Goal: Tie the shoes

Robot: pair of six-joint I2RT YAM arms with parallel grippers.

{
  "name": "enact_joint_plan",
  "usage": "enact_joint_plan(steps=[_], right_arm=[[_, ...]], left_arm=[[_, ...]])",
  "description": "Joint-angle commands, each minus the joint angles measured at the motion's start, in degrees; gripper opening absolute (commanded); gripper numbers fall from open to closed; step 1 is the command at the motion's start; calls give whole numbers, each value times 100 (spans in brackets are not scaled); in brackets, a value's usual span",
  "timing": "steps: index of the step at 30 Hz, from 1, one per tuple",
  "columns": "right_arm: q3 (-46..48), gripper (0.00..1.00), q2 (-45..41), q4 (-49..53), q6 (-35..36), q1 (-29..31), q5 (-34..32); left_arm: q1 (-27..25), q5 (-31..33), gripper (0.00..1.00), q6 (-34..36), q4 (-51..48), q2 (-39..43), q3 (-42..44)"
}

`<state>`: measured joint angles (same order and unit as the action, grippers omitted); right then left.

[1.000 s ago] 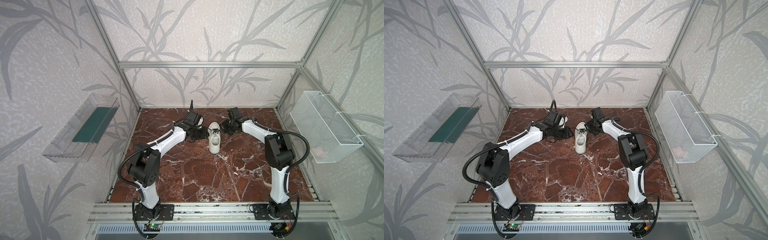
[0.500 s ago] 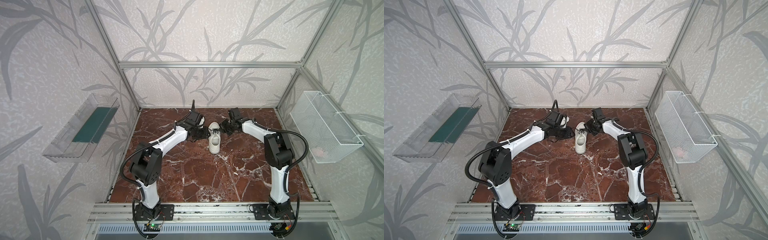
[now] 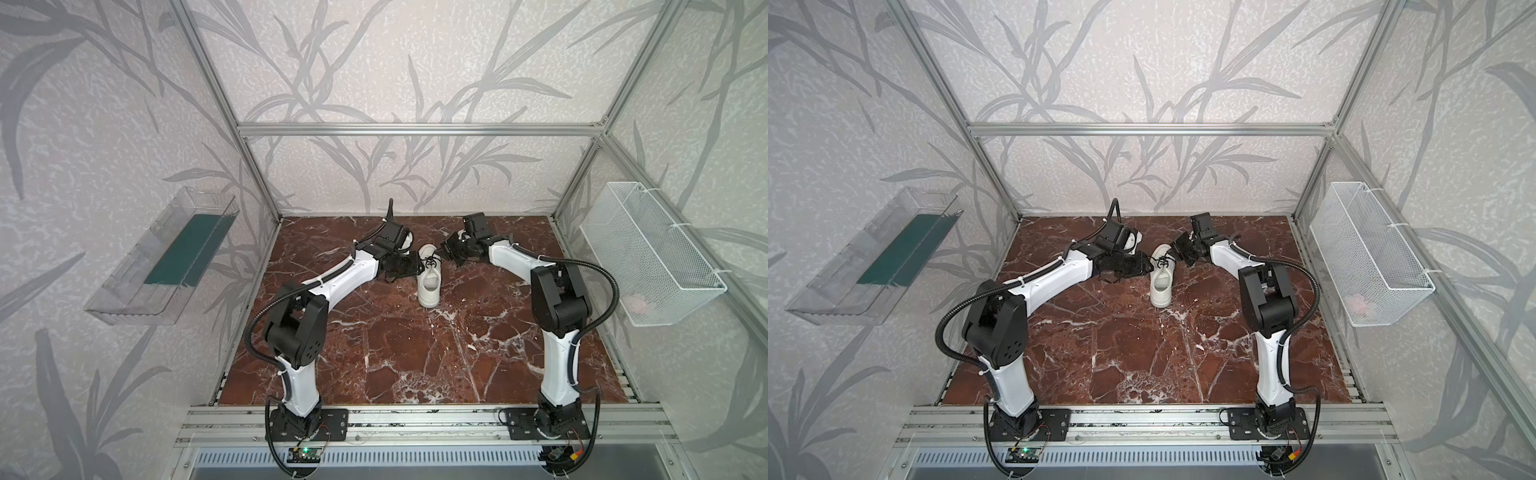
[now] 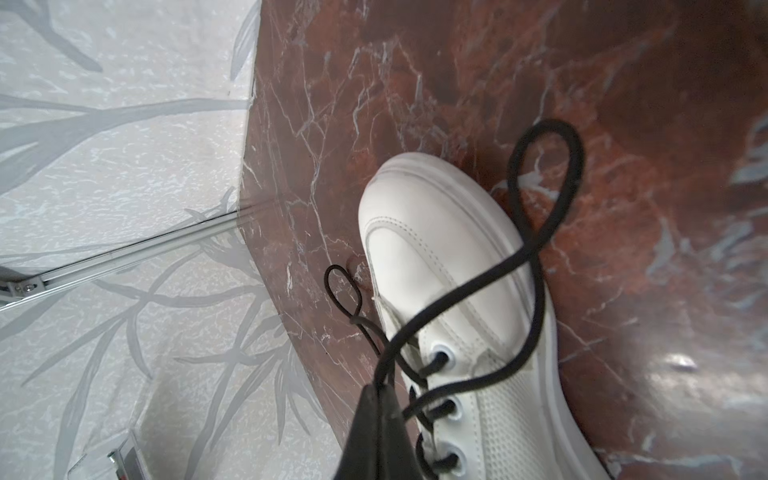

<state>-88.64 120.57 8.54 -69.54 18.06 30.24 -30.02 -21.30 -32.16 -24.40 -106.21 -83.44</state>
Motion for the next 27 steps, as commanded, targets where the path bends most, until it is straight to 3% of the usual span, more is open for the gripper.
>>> enact_joint_plan(steps=[1,27], right_arm=[[5,0,148,-125,130,-40,371],[694,0,115,-1034,-373,-242,1310]], left_arm=[[-42,-15,39,-73,-47,-86,-195],[-188,8,38,-99,-105,-357,-424]])
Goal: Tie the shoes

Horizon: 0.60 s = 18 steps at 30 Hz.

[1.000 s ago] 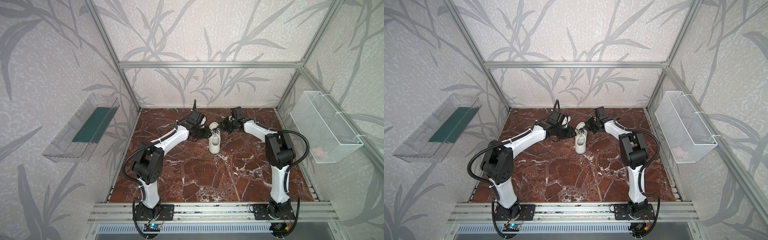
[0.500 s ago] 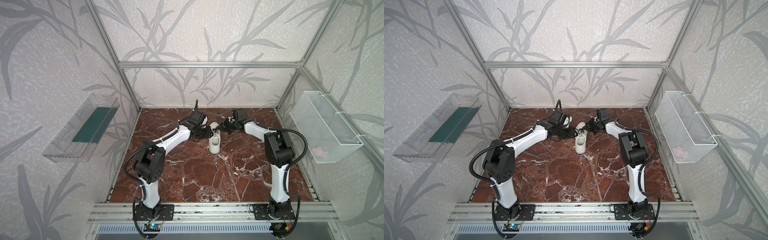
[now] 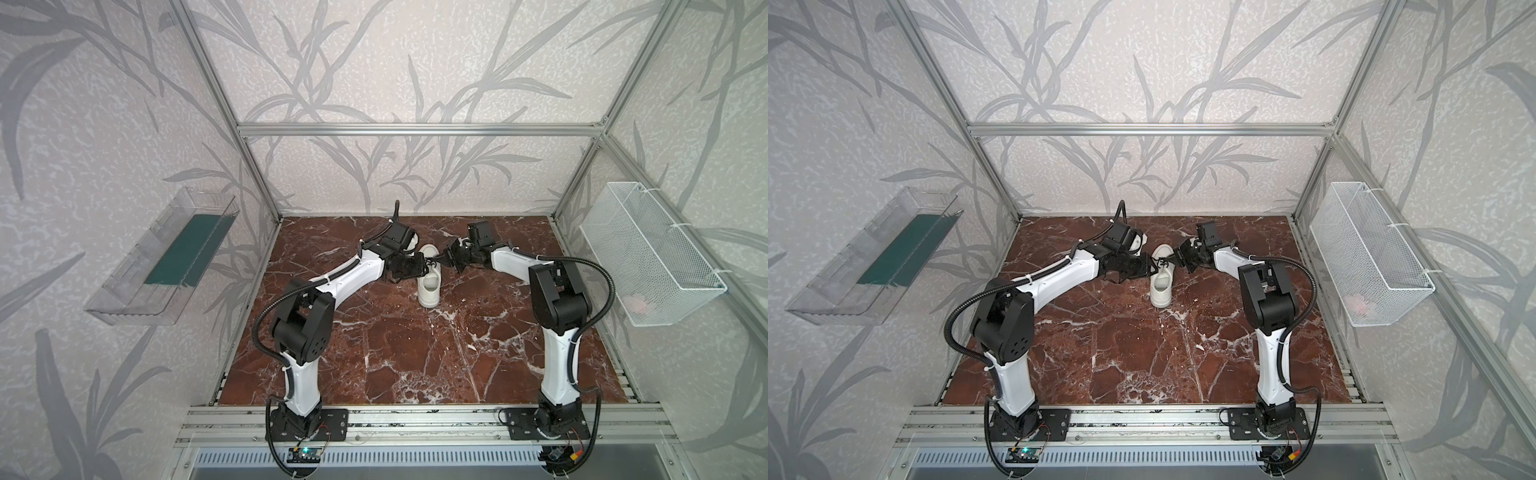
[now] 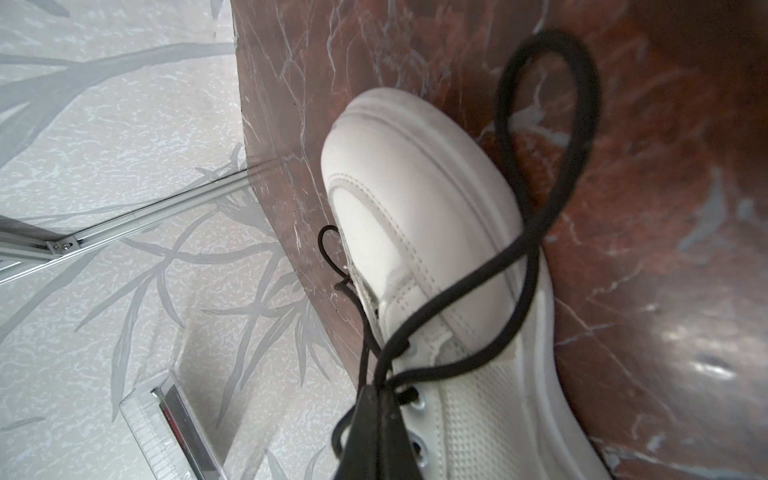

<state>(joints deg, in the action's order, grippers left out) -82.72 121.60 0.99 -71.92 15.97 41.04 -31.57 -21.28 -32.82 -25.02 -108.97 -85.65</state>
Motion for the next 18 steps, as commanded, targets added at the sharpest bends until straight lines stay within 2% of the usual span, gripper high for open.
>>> enact_joint_plan(steps=[1,18], right_arm=[[123,0,13,-322,-162,-37,262],[492,0,-40,-1045,-507,-94,725]], left_arm=[[-33,9,39,-34,-39,-96,-215],[-42,-34,38,-14,-87,-281,-500]])
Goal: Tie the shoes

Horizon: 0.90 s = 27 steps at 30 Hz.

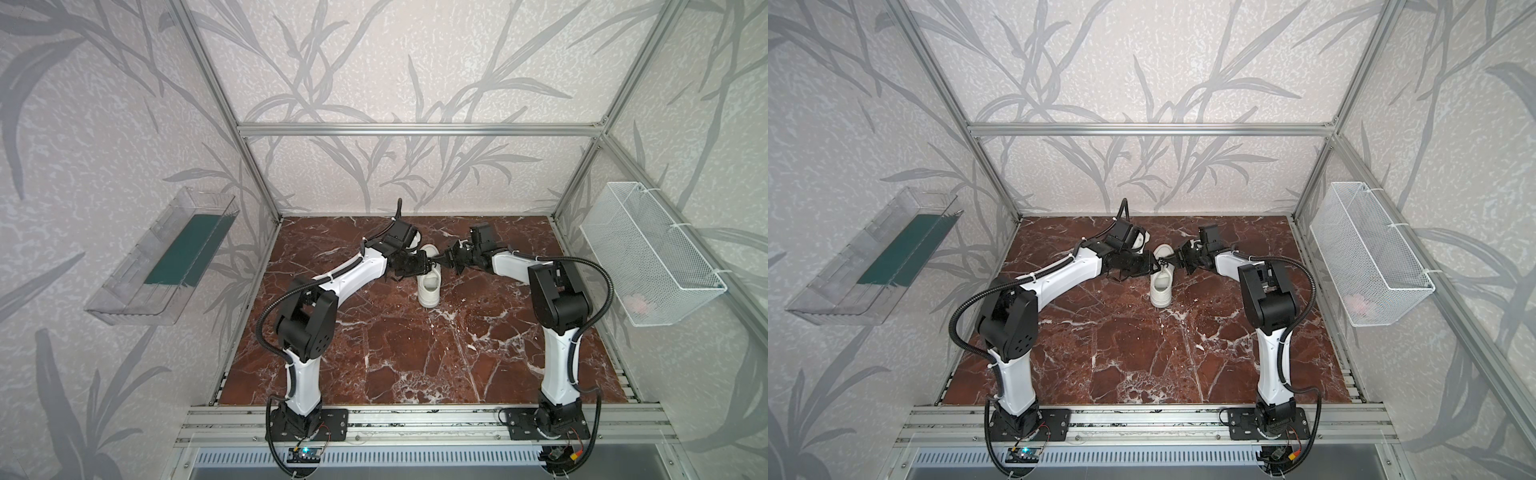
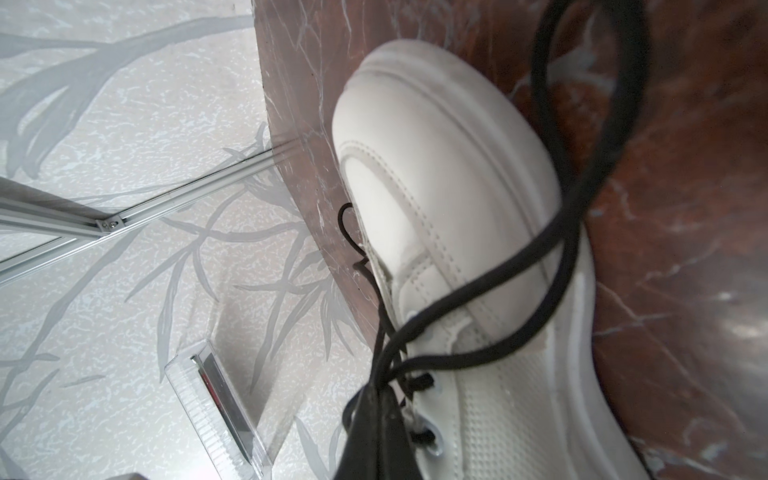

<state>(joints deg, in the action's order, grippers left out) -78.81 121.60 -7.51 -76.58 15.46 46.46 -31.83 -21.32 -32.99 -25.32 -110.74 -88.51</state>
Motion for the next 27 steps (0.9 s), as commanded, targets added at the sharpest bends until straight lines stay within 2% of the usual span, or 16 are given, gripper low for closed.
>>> enact_joint_plan(steps=[1,18,27], right_arm=[[119,0,-50,-209,-46,-52,209],[365,0,-83,-717,-303,-96,477],[442,0,-120,-787,-305,-95,548]], left_arm=[[-16,-30,38,2,-65,-119,-247],[-16,-100,38,79,-184,-514,-667],[-7,-118,34,92,-163,-661,-755]])
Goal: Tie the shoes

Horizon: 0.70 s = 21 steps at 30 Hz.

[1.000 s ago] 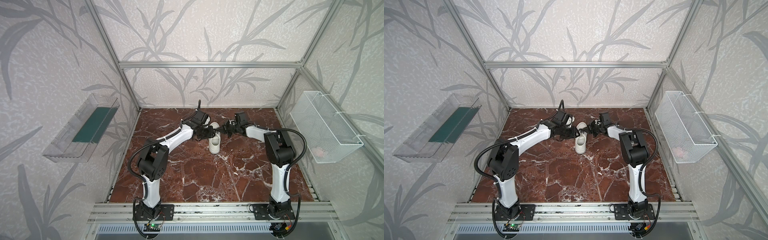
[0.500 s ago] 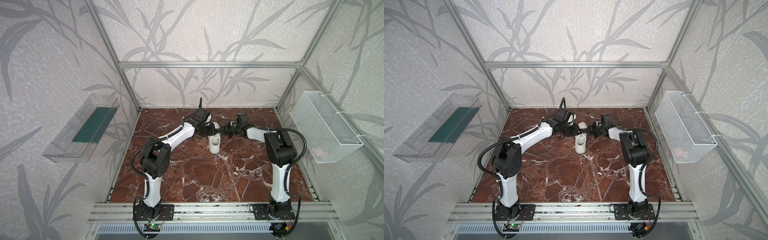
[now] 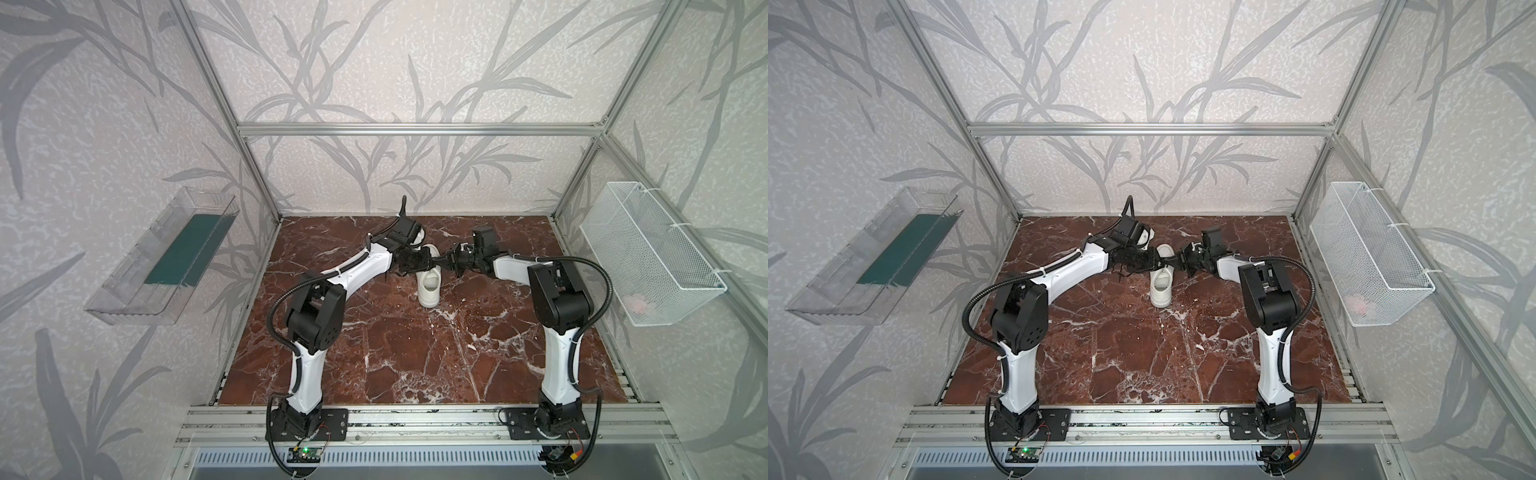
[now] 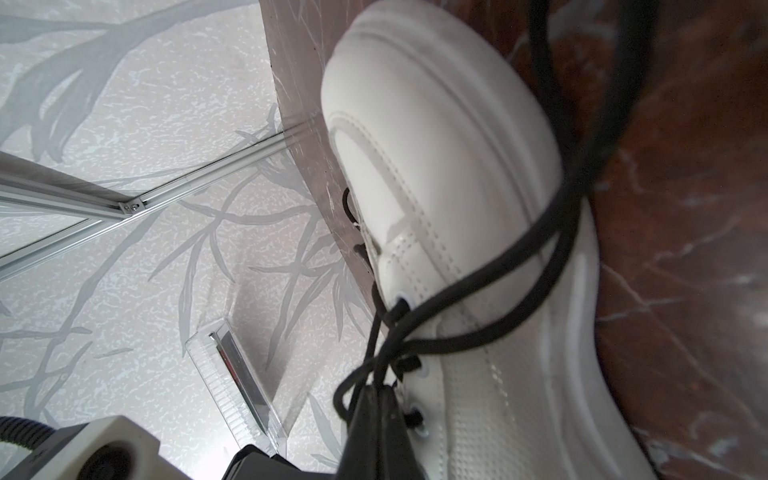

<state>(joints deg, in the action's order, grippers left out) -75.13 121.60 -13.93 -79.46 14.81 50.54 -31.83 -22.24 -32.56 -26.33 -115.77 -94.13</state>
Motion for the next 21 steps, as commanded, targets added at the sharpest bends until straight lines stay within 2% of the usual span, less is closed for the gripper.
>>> enact_joint_plan(steps=[1,21], right_arm=[[79,0,-124,-151,-24,-26,133],[138,0,-154,-258,-87,-33,208]], left_arm=[[-11,-26,33,48,-58,-181,-208],[13,-24,32,46,-35,-533,-463]])
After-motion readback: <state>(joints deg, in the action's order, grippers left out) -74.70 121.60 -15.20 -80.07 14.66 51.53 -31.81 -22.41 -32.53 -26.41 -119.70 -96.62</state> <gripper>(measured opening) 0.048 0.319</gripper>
